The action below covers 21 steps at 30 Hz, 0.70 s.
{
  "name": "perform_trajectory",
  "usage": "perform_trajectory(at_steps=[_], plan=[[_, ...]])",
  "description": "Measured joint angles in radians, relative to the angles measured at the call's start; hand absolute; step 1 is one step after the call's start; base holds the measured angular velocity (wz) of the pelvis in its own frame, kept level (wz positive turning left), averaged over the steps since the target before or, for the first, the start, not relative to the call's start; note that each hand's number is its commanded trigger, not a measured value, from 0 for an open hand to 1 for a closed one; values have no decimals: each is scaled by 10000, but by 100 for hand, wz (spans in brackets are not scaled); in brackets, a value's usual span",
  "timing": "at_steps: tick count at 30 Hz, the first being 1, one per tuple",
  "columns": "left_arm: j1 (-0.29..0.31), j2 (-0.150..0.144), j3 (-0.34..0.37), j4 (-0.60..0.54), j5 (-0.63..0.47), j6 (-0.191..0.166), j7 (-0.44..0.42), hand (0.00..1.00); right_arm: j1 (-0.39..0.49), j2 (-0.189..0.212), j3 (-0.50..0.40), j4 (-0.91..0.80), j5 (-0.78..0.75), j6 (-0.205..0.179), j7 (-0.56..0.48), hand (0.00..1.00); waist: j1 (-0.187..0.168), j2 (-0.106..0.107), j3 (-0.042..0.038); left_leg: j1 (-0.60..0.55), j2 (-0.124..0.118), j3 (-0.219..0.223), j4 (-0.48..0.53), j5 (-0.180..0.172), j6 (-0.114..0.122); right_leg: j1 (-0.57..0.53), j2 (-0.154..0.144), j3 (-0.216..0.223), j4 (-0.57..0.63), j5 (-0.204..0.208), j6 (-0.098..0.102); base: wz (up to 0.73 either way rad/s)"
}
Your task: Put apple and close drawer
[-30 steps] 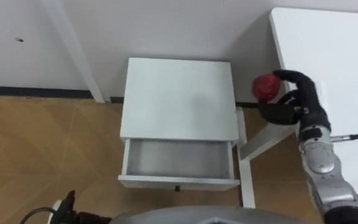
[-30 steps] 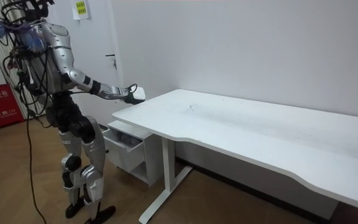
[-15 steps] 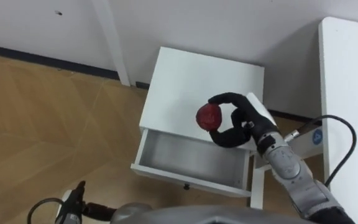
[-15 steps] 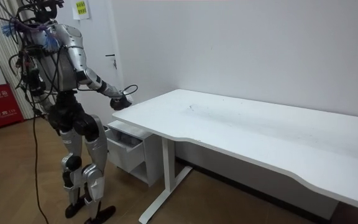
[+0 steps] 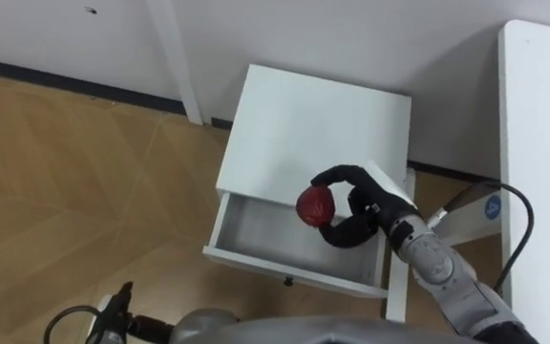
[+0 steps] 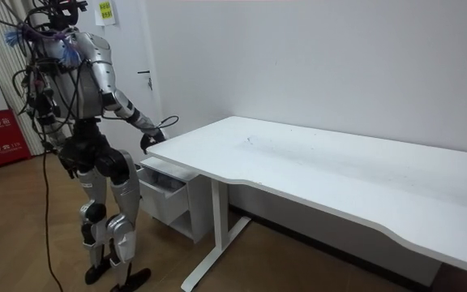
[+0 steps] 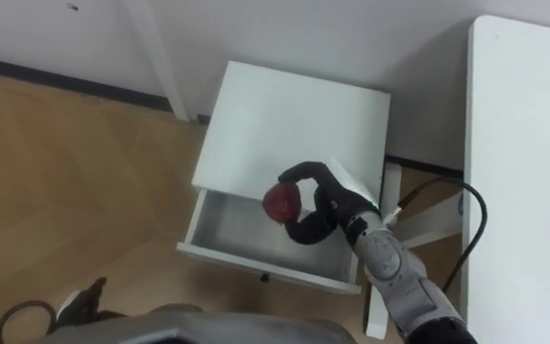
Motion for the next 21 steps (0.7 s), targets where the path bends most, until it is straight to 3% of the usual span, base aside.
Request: perform_trajectory(at_steps=[3,4,5,21], plan=[[-3,2,-2,70,11,-5,82,0,14,29,3,259,-32,-11,60,100,4,36,4,-38,-3,-16,16,0,0,6,-2,-37,6,0,0,0],[-8,1,-10,107,9,-6,109,0,16,45,3,361,-28,-11,60,82,-7,38,-1,-36,-3,-16,19,0,0,8,-2,-55,6,0,0,0],[-18,-3,-51,180,12,-11,184,0,52,46,2,507,-29,-7,70,0,-7,40,-14,-35,-3,-19,20,0,0,14,-2,-69,6,0,0,0],[-20,-9,-90,165,25,-11,251,0,192,200,-5,862,-46,-5,204,0,-25,37,-19,-169,0,-36,210,-1,1,-20,-17,-140,12,0,0,0]])
